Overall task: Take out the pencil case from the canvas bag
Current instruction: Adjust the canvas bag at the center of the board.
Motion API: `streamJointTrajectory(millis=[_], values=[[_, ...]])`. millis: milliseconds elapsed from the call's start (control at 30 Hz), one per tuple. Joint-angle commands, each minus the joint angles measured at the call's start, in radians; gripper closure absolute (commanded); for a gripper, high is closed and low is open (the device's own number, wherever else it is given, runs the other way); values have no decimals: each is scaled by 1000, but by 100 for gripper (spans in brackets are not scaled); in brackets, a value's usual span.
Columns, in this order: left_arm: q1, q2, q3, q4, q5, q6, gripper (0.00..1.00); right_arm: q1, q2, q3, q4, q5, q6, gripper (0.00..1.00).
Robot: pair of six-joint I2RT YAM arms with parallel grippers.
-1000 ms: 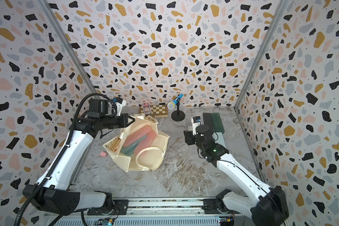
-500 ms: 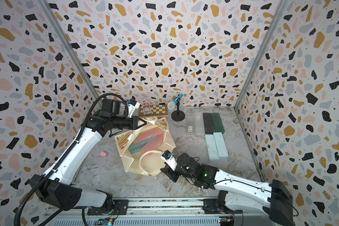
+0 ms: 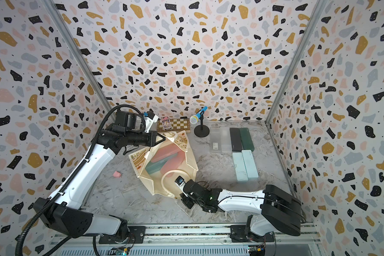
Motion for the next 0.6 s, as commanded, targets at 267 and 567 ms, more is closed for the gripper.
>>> streamJointTrajectory(millis=[267,567], values=[[-1,90,202,-9,32,-7,100,-89,323,180,137,-8,43,68],[-11,13,61,-6,47,67,100,-100,339,218,130,-17,48,69]])
